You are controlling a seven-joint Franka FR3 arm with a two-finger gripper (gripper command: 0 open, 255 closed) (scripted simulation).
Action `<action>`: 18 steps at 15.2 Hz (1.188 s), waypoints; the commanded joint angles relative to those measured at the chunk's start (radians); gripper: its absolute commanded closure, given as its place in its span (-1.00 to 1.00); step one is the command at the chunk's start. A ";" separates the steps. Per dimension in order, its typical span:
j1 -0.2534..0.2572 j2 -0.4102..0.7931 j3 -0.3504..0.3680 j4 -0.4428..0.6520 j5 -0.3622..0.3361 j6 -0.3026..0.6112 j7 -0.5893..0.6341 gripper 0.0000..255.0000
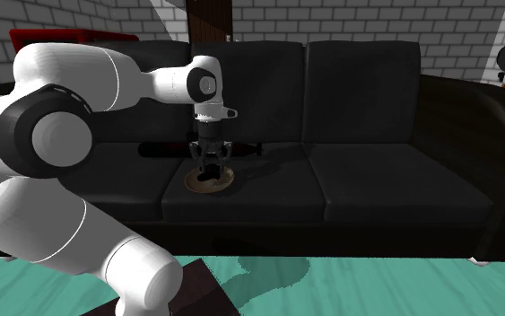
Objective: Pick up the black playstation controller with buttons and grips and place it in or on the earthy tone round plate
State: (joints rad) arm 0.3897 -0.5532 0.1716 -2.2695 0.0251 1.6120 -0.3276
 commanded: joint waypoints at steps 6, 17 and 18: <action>0.000 0.000 0.000 0.000 0.000 0.000 0.000 -1.00; -0.004 0.035 0.001 0.155 -0.004 -0.119 0.004 -1.00; -0.004 0.035 0.001 0.155 -0.004 -0.119 0.004 -1.00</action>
